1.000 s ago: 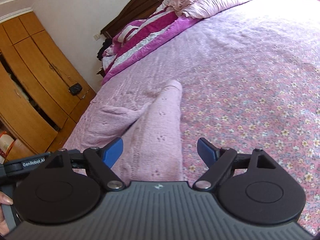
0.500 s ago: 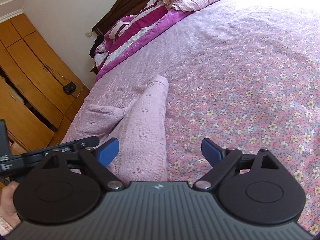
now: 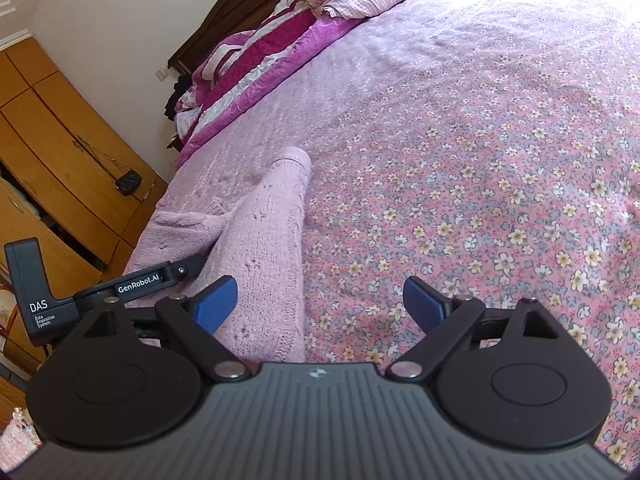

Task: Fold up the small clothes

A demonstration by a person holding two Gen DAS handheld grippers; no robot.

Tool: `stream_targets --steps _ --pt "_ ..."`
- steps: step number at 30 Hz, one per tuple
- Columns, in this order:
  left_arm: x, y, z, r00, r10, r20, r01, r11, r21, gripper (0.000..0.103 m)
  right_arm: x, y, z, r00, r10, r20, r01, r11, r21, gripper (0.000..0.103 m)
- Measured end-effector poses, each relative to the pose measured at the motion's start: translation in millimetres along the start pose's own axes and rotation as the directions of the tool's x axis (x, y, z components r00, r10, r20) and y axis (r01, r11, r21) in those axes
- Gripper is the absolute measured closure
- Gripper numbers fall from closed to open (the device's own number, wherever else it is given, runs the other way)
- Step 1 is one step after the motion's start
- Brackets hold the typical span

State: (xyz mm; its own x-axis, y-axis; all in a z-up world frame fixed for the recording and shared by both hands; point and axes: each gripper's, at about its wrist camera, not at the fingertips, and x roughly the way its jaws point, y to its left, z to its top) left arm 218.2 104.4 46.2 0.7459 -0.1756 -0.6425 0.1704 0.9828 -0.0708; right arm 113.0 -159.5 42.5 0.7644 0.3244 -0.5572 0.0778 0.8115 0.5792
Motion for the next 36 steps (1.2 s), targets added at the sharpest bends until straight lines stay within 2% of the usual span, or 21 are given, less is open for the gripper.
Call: stream_targets --steps 2,7,11,14,19,24,27,31,36 --pt "0.0 4.9 -0.3 1.0 0.004 0.011 -0.004 0.999 -0.033 0.051 0.9 0.1 -1.4 1.0 0.002 0.005 -0.002 1.0 0.005 0.009" --pt "-2.8 17.1 1.2 0.999 -0.026 0.047 0.032 0.993 -0.115 0.081 4.3 2.7 -4.4 1.0 0.021 0.019 -0.021 1.0 0.008 0.009" --pt "-13.4 21.8 0.4 0.996 -0.02 0.083 0.031 0.99 -0.137 0.085 11.1 5.4 -4.5 1.0 0.025 0.016 -0.025 1.0 0.009 0.009" --pt "-23.1 36.4 7.0 0.996 -0.023 0.088 0.04 0.981 -0.191 0.085 16.9 10.2 -4.0 0.999 0.046 0.007 -0.046 0.999 0.007 0.009" --pt "-0.3 66.4 11.9 0.999 -0.035 -0.014 0.03 0.961 -0.273 0.076 29.3 32.7 -5.4 0.993 0.113 -0.017 -0.113 0.992 -0.054 0.009" --pt "8.2 74.5 12.7 0.998 -0.054 -0.022 0.045 0.959 -0.281 0.075 42.3 53.1 -14.8 0.989 0.136 -0.062 -0.142 0.984 -0.107 0.009" --pt "2.0 74.3 14.2 0.997 -0.071 -0.033 0.06 0.963 -0.263 0.075 45.9 60.6 -18.5 0.991 0.116 -0.067 -0.123 0.984 -0.13 0.009" --pt "-18.9 73.9 7.1 0.992 -0.108 -0.06 0.09 0.964 -0.249 0.058 45.1 58.4 -16.9 0.99 0.119 -0.07 -0.126 0.985 -0.115 0.009" --pt "-48.1 70.2 -15.9 0.98 -0.153 -0.125 0.12 0.965 -0.235 0.047 42.4 56.5 -19.2 0.991 0.119 -0.064 -0.125 0.987 -0.1 0.008"
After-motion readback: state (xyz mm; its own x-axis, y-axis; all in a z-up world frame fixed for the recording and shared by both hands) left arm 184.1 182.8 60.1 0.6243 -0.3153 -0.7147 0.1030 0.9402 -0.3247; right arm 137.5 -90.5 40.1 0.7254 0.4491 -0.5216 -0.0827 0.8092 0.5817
